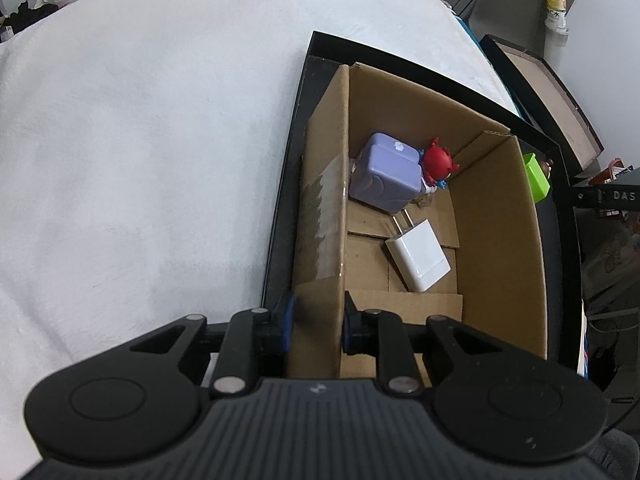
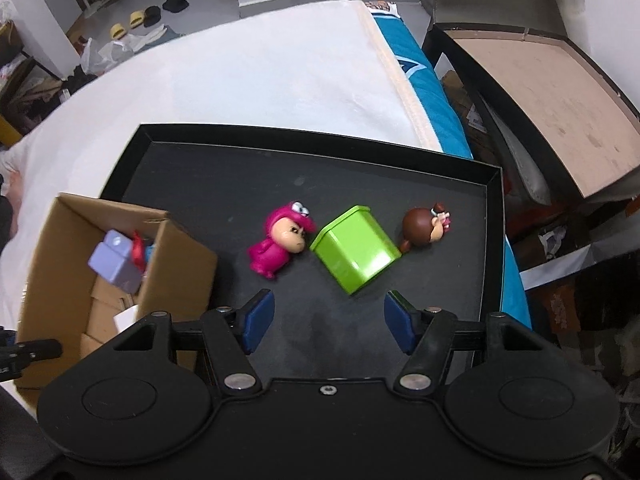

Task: Organize rigid objects
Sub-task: 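Move the right gripper to the green hexagonal box and grasp it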

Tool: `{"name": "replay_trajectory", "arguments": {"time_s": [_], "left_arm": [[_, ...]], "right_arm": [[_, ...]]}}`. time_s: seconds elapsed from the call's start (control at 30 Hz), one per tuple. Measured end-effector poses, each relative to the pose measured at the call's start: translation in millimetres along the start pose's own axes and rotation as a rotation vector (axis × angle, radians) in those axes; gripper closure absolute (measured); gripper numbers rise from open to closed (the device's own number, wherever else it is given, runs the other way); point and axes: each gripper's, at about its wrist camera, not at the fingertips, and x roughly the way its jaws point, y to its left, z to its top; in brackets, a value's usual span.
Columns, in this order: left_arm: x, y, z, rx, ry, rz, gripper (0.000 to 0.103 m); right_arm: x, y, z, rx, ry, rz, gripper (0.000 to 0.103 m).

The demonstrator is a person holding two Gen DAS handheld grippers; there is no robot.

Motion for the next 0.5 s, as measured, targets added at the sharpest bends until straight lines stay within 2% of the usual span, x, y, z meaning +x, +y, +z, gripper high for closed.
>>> {"name": "replay_trajectory", "arguments": {"time_s": [0.33, 0.47, 0.5], "left_arm": [[4, -3, 3, 0.001, 0.01, 0.016, 0.082], [7, -3, 4, -0.005, 0.016, 0.018, 0.082], [7, -2, 4, -0.006, 0.016, 0.019, 0.082]], "right_arm": [[28, -2, 22, -0.117, 0.022, -0.033, 0.045], [40, -1, 29, -0.15, 0.037, -0.027, 0.062], [44, 0, 30, -0.166, 0.037, -0.049, 0.067]]}}
